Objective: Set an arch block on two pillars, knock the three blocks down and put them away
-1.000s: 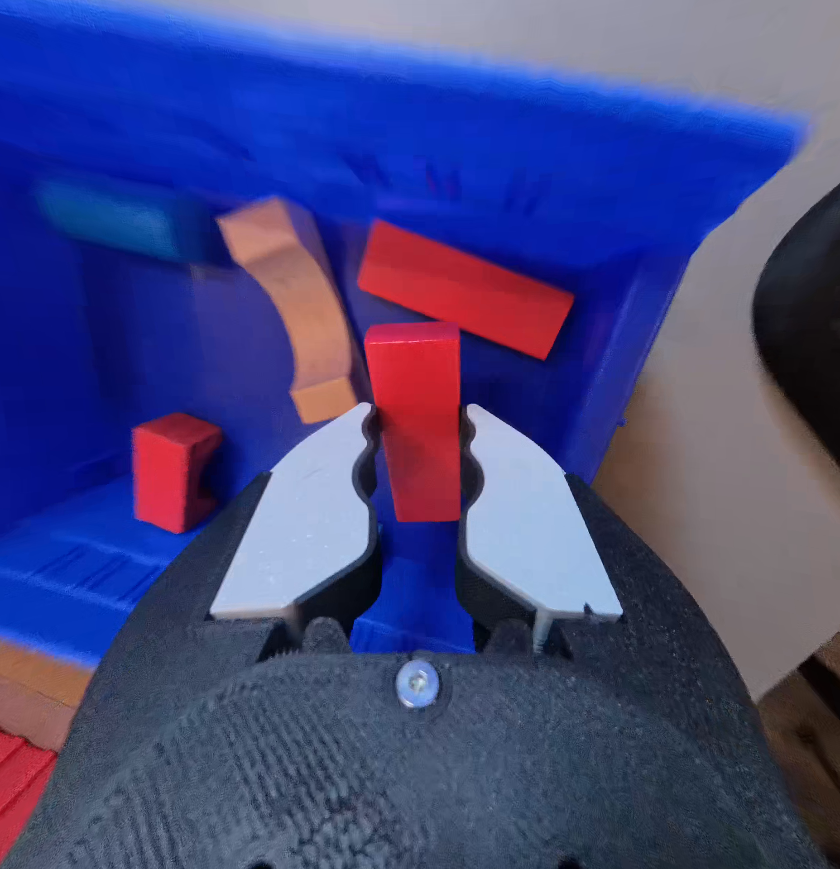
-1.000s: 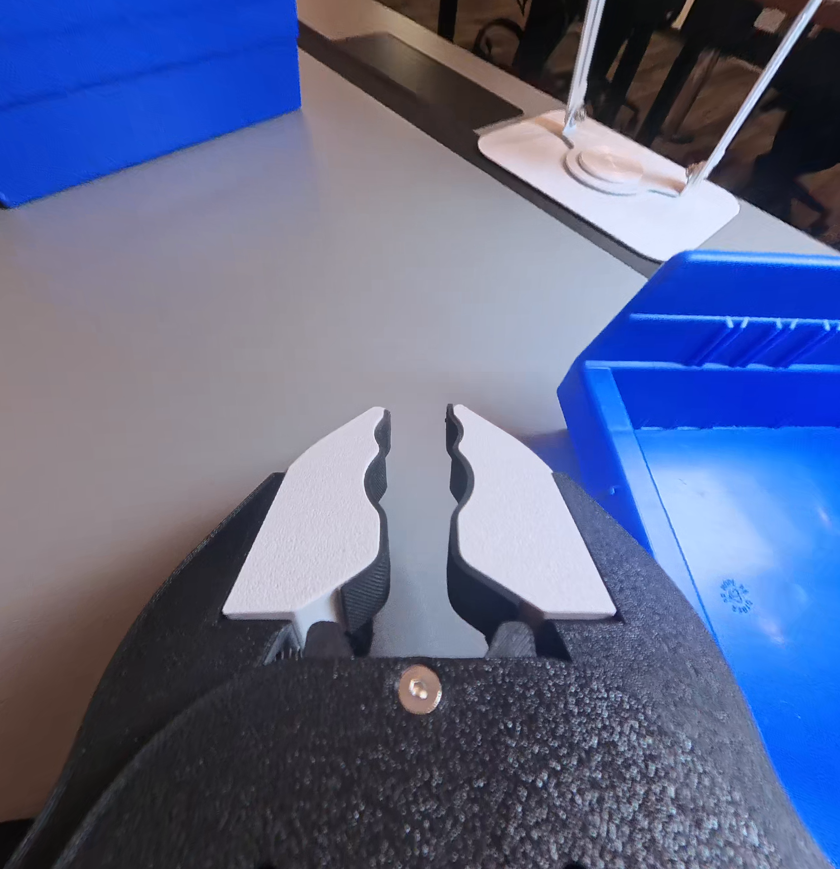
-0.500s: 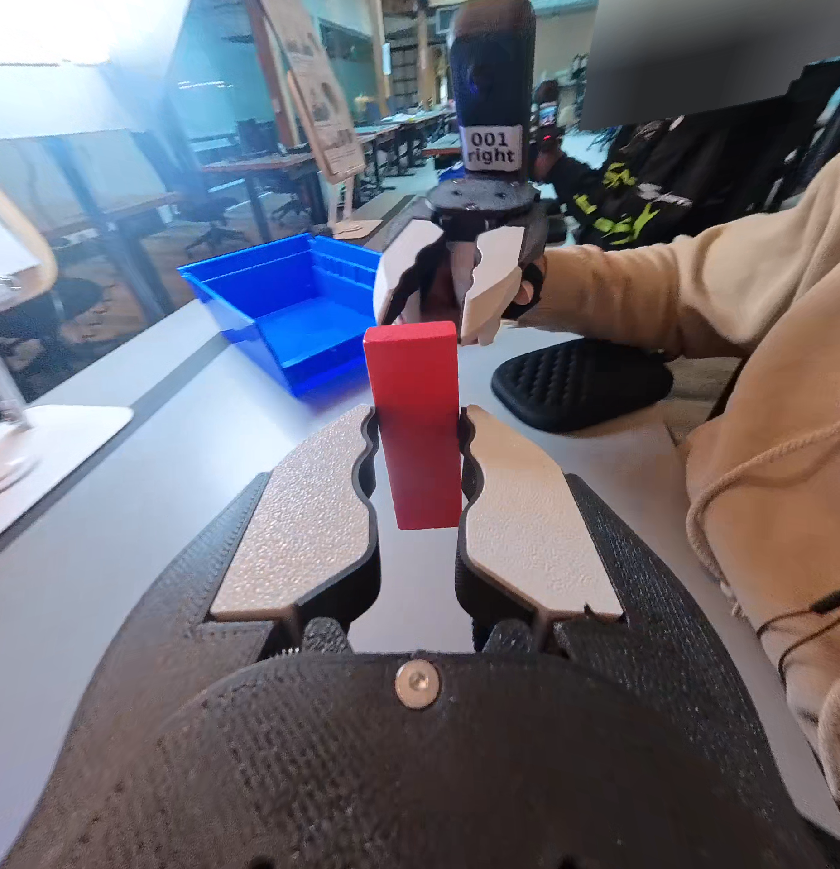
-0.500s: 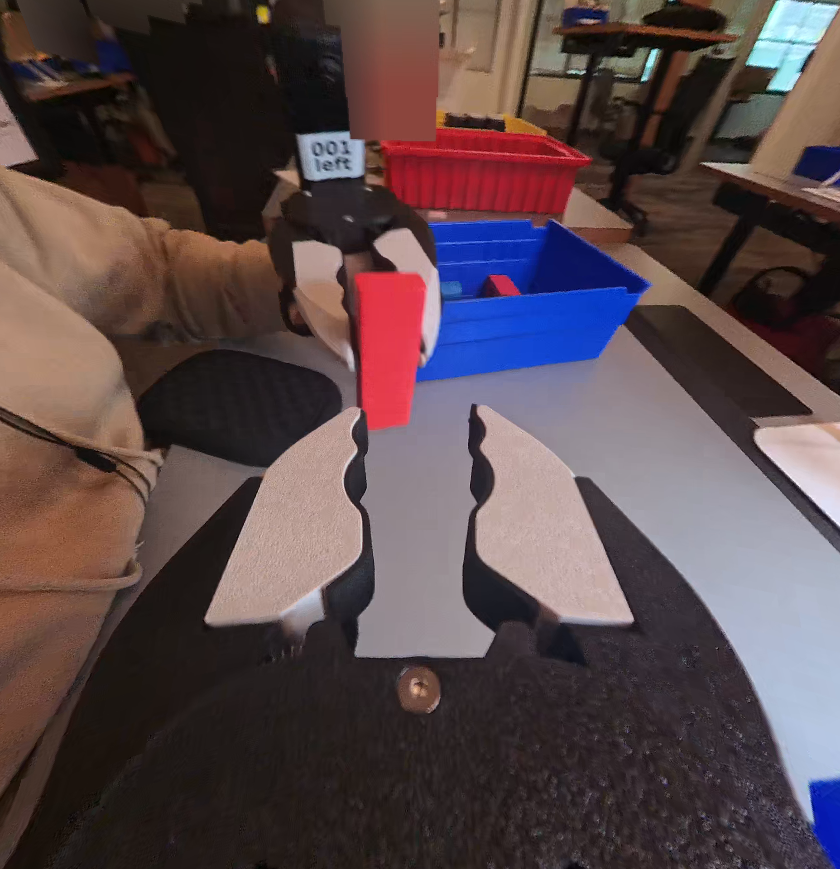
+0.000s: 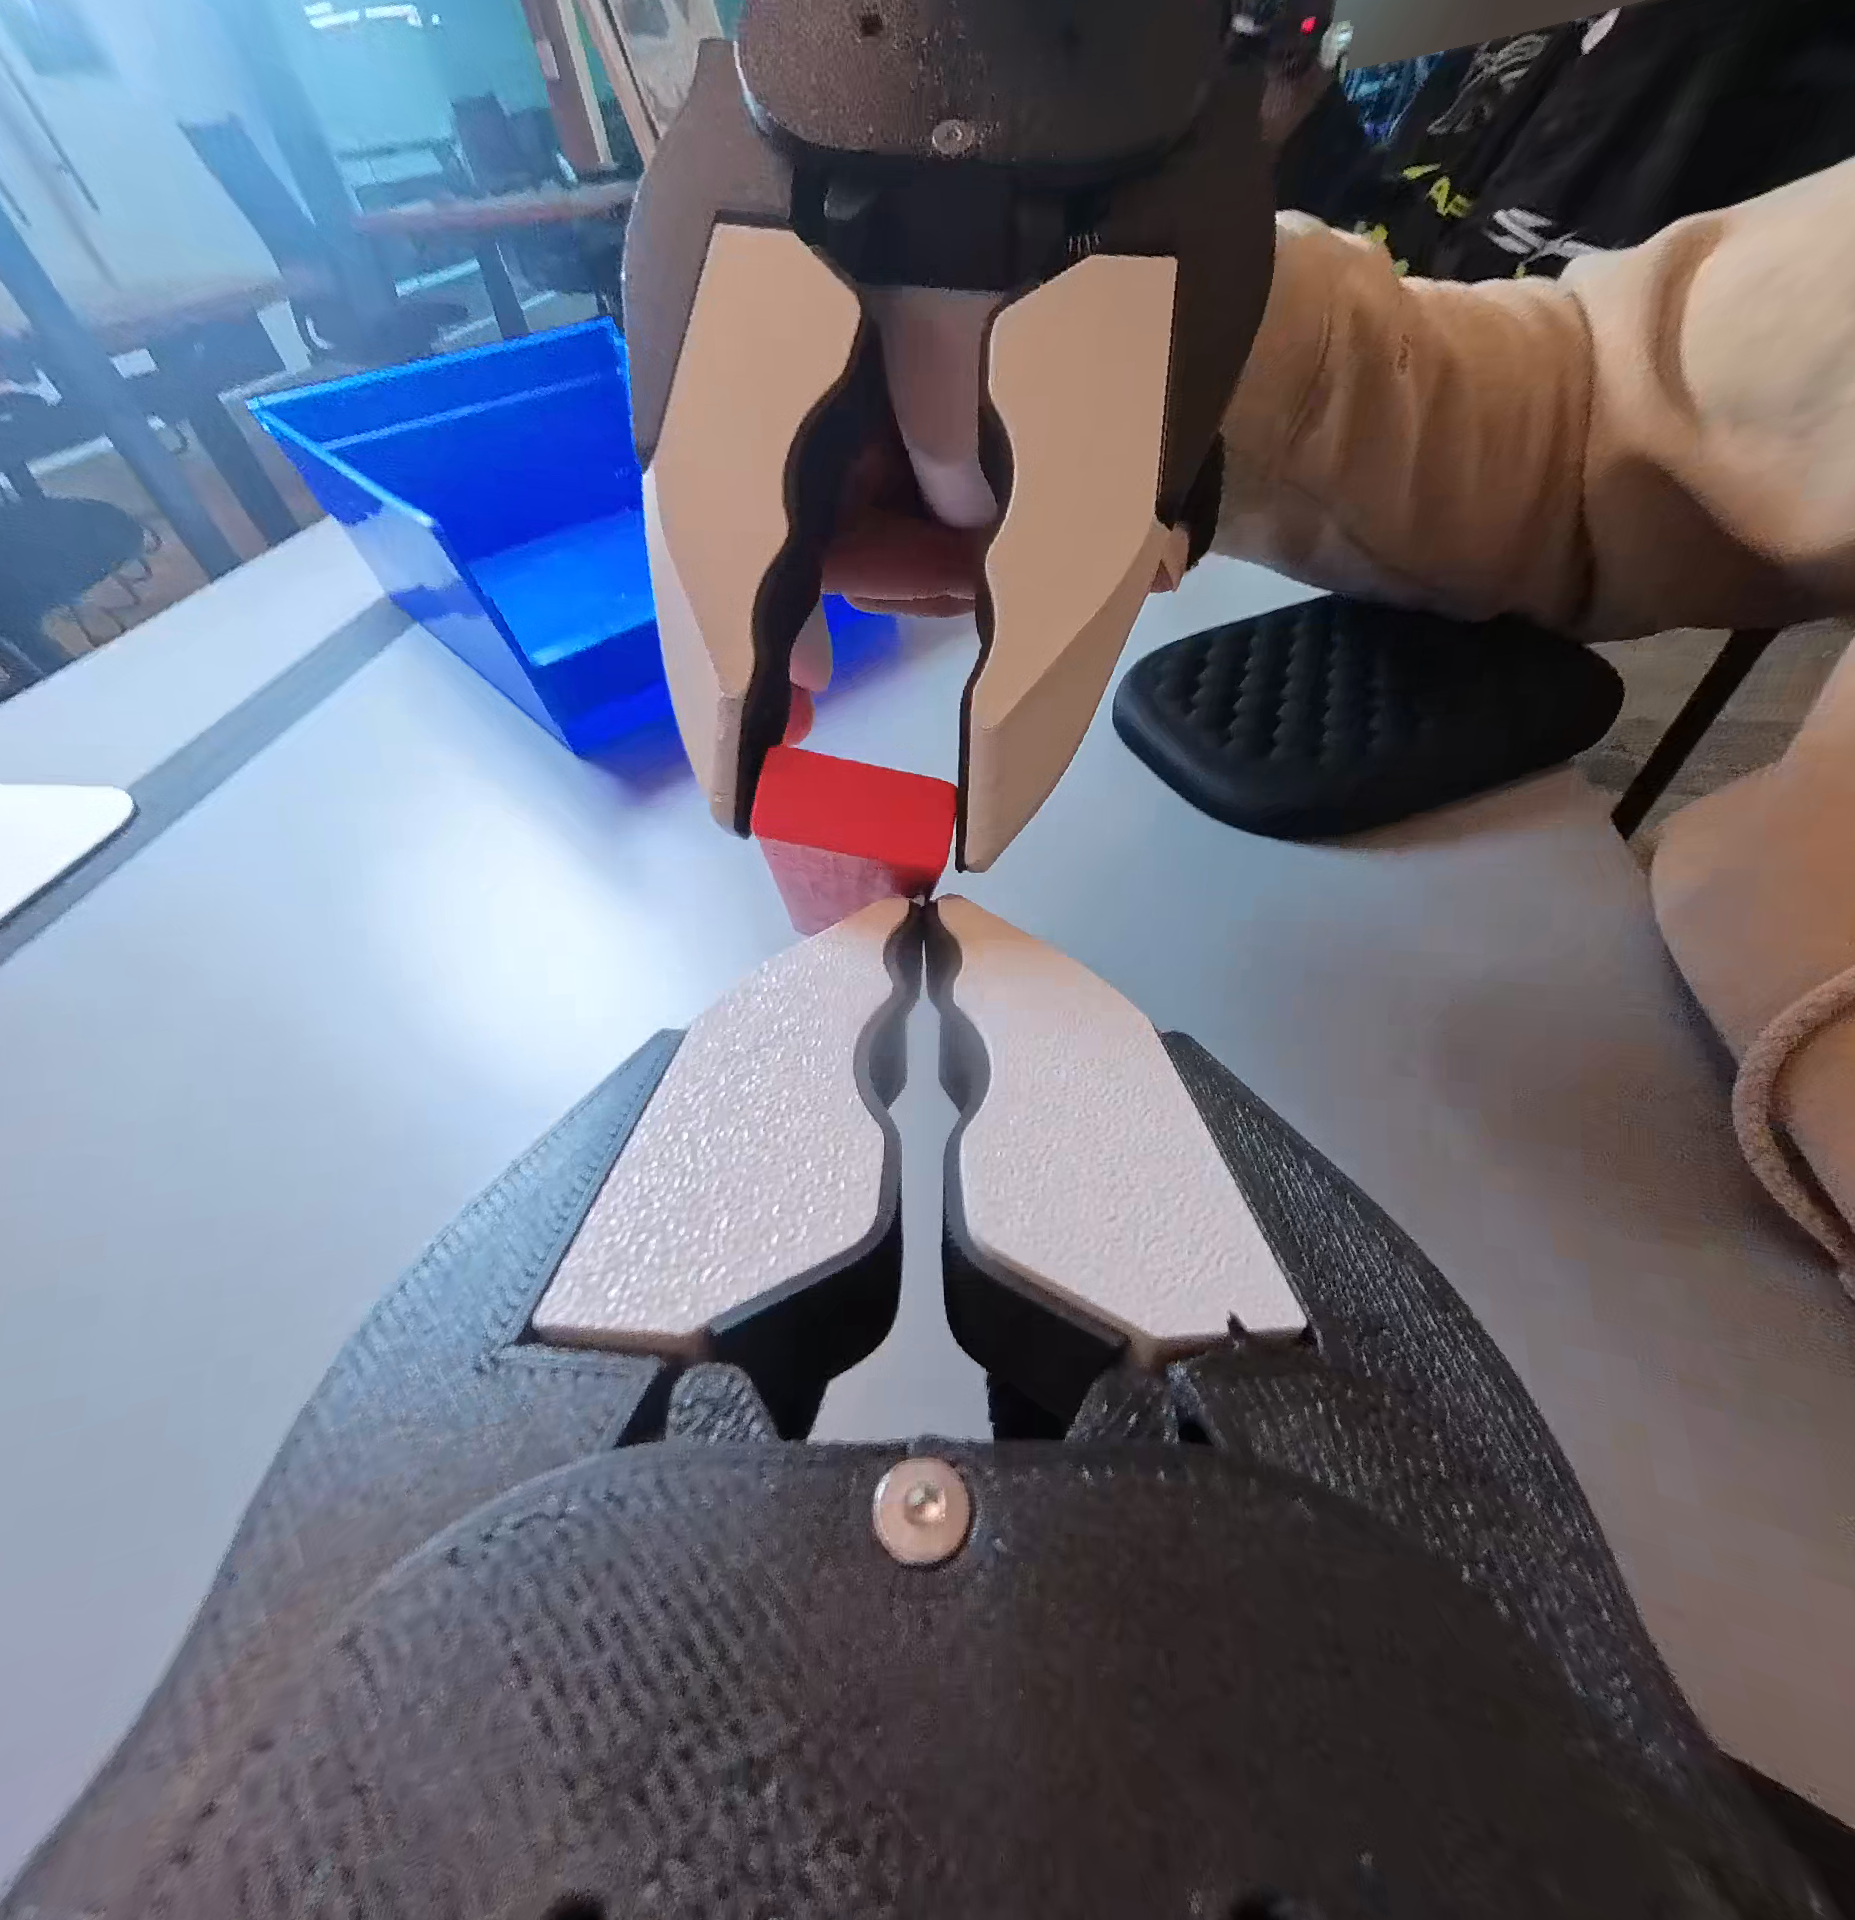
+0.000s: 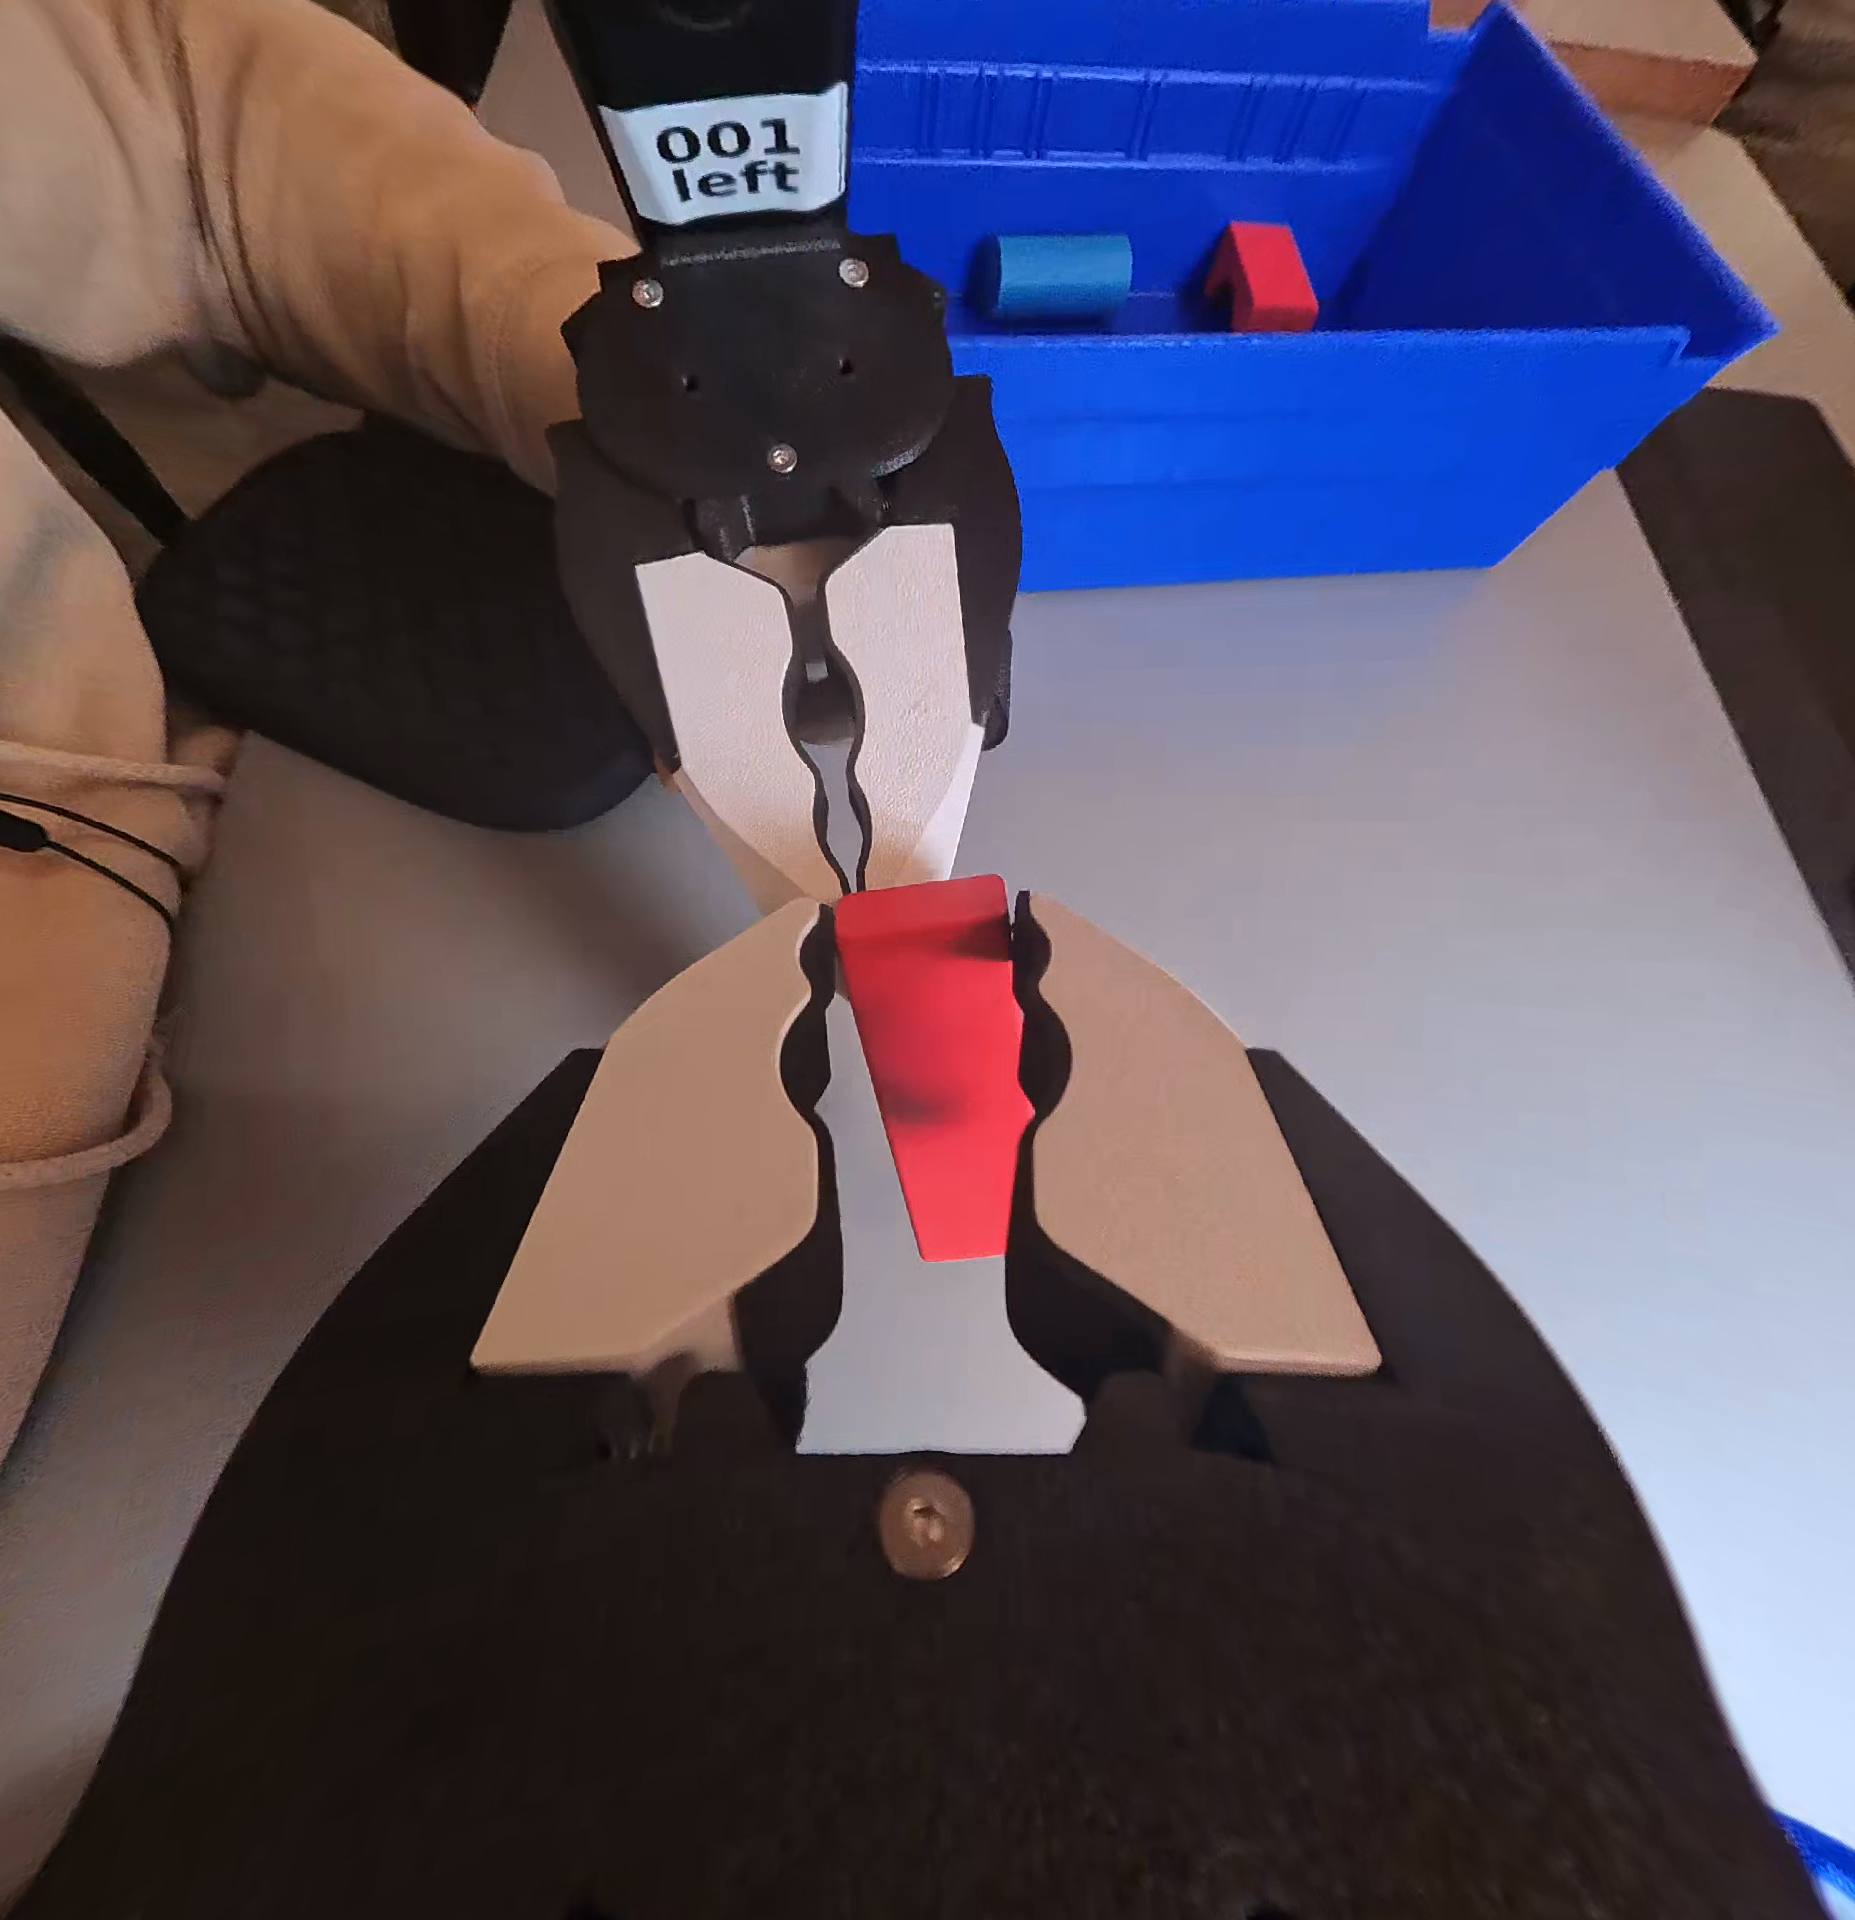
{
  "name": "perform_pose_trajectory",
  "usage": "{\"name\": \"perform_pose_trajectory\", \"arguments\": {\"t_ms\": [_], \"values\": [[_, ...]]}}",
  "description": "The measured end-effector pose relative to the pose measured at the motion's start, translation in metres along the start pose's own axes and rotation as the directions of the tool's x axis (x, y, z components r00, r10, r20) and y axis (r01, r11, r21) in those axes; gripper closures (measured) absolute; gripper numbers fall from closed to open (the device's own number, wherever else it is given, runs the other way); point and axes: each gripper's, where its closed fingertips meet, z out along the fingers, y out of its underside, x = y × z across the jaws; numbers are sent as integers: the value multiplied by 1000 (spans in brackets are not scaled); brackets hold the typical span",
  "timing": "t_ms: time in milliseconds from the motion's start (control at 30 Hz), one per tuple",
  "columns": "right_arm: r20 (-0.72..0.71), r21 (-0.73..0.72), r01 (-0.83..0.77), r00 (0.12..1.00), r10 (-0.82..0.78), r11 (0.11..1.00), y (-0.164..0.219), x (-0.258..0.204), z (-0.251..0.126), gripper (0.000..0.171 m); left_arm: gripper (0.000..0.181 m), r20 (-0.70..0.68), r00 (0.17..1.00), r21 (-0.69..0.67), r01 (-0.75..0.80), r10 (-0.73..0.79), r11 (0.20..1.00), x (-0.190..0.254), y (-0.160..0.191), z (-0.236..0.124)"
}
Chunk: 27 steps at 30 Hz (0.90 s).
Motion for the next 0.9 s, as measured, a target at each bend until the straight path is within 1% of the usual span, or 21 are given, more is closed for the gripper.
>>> {"name": "perform_pose_trajectory", "arguments": {"t_ms": [133,267,300,367,433,467,500,567,633,667,700,733,767,833,900], "values": [[11,27,-28,1000,28,999,4,1,0,139,181,13,1000,-22,-21,21,1000,0,5,3],[-49,122,-22,998,28,992,-14,14,-18,139,180,57,998,32,-34,32,999,-8,-4,-3],[-70,167,-29,997,41,986,-21,20,-26,139,173,66,997,41,-29,26,999,-10,-5,-3],[-112,267,-48,990,81,963,-32,33,-41,139,165,82,997,51,-14,9,999,-15,-5,-4],[-127,334,-80,984,129,939,-31,46,-49,139,158,93,996,60,-1,-5,998,-18,-5,-3],[-102,350,-116,982,161,930,-25,49,-47,139,153,102,995,60,6,-12,998,-19,-5,-3],[-46,361,-165,980,195,918,-19,48,-42,139,147,112,994,57,10,-16,998,-21,-3,-1],[109,389,-259,966,235,884,-15,35,-30,139,132,127,992,47,20,-26,999,-24,0,3],[238,417,-306,945,223,856,-23,19,-24,139,120,99,994,36,42,-45,998,-21,3,9],[271,427,-307,941,203,851,-29,13,-22,139,117,77,996,18,52,-54,998,-17,6,13],[286,430,-294,941,180,854,-33,7,-20,139,118,61,997,1,51,-51,999,-14,9,16],[290,423,-272,945,155,864,-35,2,-17,139,128,38,999,-11,38,-37,999,-8,11,17],[286,407,-243,949,130,880,-35,-2,-16,139,144,25,1000,-29,18,-17,999,-4,13,16],[256,338,-168,963,81,926,-29,-6,-16,139,145,23,1000,-73,-3,5,997,-3,17,15],[212,221,-87,976,40,971,-18,-5,-19,139,145,8,1000,-108,19,-18,994,-1,23,15]]}}
